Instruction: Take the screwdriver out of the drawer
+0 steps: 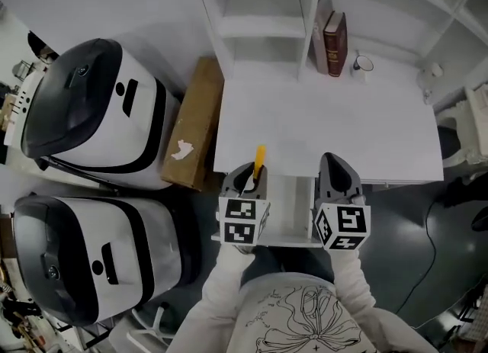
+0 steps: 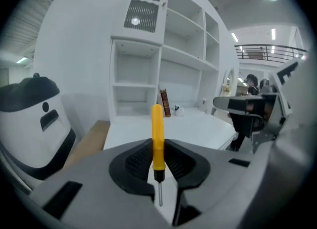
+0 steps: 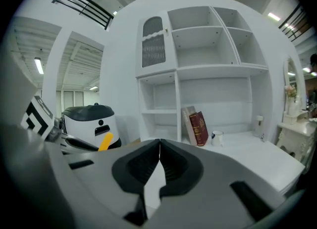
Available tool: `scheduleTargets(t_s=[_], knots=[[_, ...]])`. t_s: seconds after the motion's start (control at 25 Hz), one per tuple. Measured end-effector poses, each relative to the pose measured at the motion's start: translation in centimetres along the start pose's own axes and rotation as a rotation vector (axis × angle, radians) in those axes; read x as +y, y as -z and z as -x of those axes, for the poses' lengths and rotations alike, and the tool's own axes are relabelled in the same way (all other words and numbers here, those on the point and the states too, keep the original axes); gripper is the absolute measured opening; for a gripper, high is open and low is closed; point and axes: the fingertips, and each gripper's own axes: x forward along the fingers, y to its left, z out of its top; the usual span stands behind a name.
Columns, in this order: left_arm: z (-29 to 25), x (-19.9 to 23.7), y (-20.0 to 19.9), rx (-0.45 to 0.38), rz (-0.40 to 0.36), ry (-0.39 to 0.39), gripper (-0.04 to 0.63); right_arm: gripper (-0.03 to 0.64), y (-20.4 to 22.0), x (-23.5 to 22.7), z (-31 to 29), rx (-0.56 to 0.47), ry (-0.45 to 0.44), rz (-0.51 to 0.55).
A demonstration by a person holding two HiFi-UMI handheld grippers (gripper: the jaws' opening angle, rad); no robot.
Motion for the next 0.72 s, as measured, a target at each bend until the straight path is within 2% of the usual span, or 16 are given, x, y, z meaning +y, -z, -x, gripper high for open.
scheduleTargets(t_s=[0.36, 0.72], knots=[[6.0, 0.9, -10.1, -0.286, 0.018, -0.122, 0.067, 0.003, -6.1, -0.1, 0.2, -0.118, -0.027, 0.011], [10.6, 1.5, -14.8, -0.438, 0.017, -0.212, 0.066, 0.003, -10.7, 0.7, 0.8, -0.219, -0.059, 0.008]])
